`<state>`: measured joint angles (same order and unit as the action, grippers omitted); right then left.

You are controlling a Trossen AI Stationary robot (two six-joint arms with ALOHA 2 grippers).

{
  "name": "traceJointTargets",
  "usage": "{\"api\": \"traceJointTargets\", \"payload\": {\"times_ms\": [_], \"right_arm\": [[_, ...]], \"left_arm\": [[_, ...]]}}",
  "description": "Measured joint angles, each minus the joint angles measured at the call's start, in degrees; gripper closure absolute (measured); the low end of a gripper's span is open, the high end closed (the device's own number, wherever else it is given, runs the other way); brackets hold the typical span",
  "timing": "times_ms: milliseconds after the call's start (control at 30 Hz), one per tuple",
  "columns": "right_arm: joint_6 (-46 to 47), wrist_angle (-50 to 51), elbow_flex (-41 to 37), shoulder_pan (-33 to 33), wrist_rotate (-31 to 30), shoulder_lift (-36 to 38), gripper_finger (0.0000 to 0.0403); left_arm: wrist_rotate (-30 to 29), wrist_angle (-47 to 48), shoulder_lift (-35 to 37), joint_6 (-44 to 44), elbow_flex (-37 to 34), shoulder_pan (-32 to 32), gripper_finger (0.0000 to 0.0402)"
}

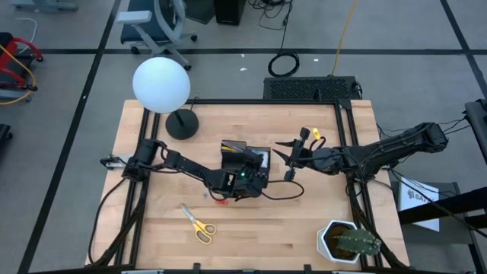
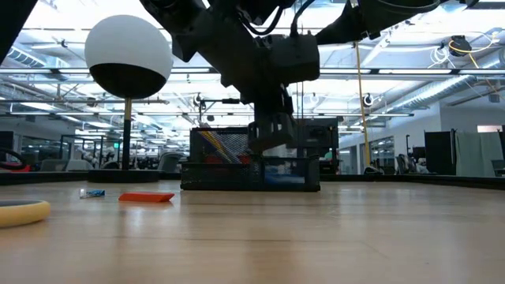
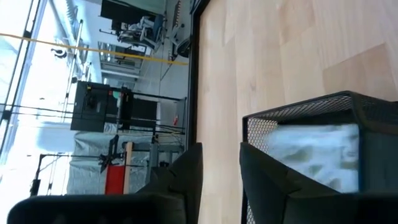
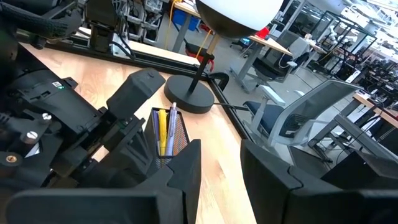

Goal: Pick and place office supplies into organizer
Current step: Put the orange eraser into the desk organizer

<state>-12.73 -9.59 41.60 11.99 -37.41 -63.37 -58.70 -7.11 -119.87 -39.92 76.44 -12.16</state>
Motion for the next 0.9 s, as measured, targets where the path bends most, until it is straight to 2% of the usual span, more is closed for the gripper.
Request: {"api": "traceJointTargets", "payload": {"times_ms": [200,467,900], "right_arm": [[0.0,0.0,0.0,0.0,0.0,0.0,0.0298],[0.0,0.0,0.0,0.0,0.0,0.0,0.0298],[0.0,0.6,0.0,0.0,0.0,0.0,0.0298]], "left_arm": [[-0.5,0.0,0.0,-0.2,0.0,-0.4,0.0289],[-4.4,0.0,0.0,-2.1,0.0,-2.0,0.0289],[-4.4,-0.2,0.0,-3.9,0.0,-5.9,0.0289]]}}
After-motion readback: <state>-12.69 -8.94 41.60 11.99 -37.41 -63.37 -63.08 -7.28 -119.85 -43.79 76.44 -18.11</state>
